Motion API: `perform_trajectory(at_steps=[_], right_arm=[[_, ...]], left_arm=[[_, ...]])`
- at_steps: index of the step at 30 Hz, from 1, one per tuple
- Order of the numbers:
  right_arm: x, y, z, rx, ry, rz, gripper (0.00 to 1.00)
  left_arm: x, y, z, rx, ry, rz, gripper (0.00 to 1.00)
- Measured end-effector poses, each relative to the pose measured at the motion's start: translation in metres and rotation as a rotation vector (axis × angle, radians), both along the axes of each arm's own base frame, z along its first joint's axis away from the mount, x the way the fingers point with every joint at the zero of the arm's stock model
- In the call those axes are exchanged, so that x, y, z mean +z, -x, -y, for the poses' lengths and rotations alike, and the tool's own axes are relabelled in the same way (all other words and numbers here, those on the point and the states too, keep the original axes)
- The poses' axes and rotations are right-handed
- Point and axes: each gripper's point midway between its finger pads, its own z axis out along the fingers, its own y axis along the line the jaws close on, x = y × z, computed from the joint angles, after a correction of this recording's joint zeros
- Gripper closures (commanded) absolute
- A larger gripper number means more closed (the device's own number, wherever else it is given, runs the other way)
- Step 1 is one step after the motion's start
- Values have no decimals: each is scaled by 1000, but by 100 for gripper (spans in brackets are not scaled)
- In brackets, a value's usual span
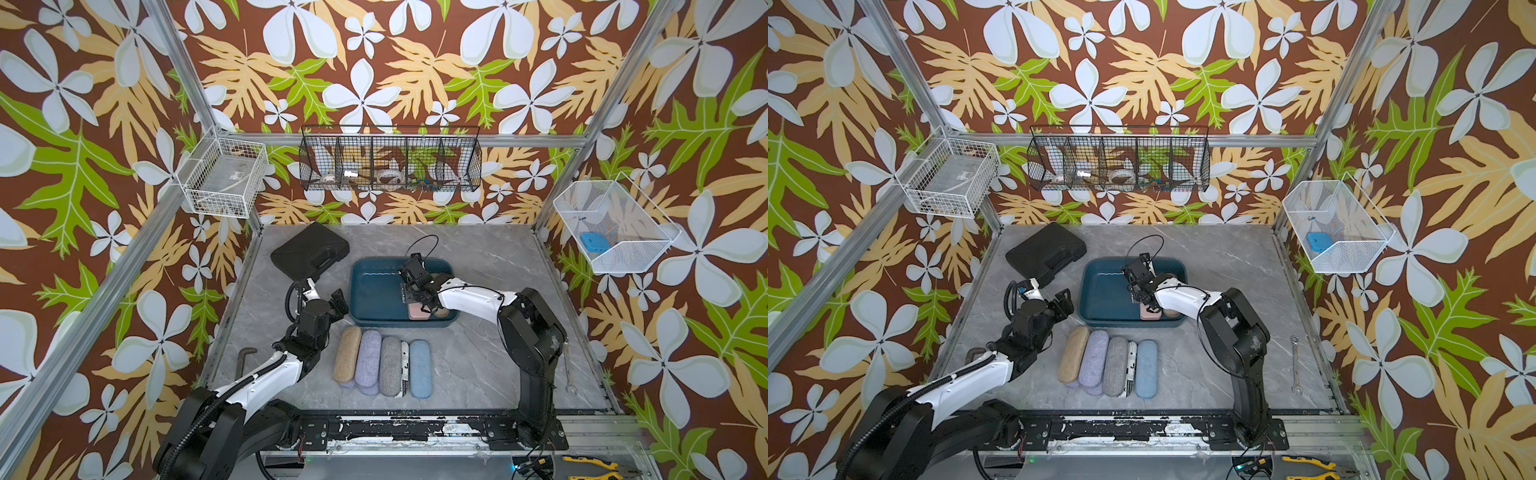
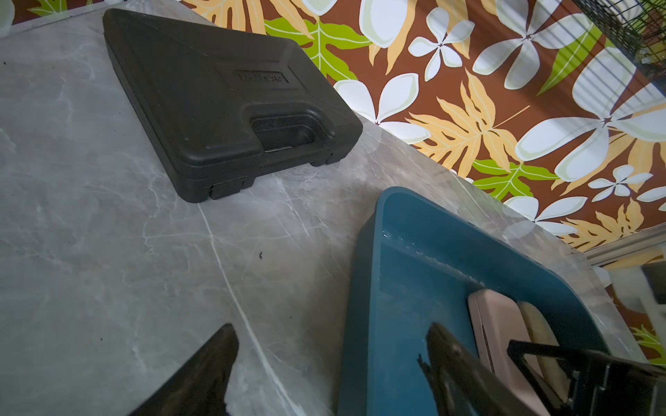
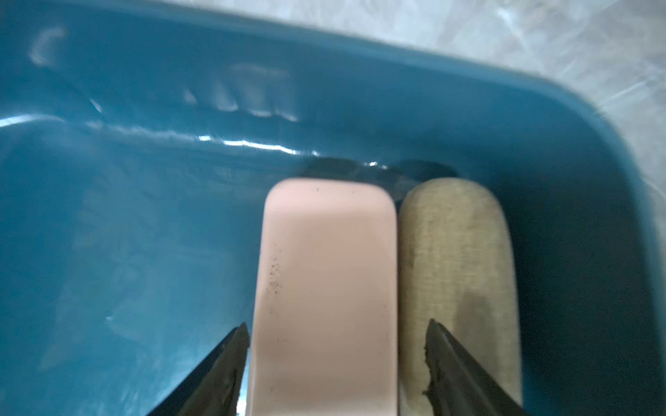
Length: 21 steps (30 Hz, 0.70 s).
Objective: Put the glasses cases into the storage boxes
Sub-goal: Place the glasses case in the storage box.
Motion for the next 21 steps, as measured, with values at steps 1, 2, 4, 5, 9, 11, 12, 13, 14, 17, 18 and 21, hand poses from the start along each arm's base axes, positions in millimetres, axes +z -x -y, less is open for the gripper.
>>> perform_trajectory(at_steps=[1,2,4,5,9,11,12,13,14,17,18,21], right_arm=[[7,0,1,-2,-6,14,23],[14,0,1,-3,-13,27,23],[30,0,3,0,-27,56,22],[37,1,4,6,-31,70,22],[65,7,9,7,-73,128,22],[71,12,12,11,-85,141,22],[73,15,14,13,-90,146,22],[74,17,15,15,-95,149,22],[75,20,17,17,-101,152,22],[71,28,22,21,-104,148,22],[69,30,23,22,-105,146,22],[62,37,27,29,-110,136,22]], left_arm=[[1,0,1,-5,3,2,17],[2,1,2,-13,7,3,17],[3,3,3,-23,11,0,18],[4,4,4,-29,13,-1,18],[-3,12,10,-76,35,-25,18],[-9,18,13,-92,60,-43,18],[-13,21,14,-100,68,-55,18],[-16,25,14,-102,77,-67,18],[-19,28,16,-109,86,-84,18],[-25,38,24,-139,101,-126,18],[-28,42,27,-154,109,-144,19],[-33,53,36,-185,137,-196,20]])
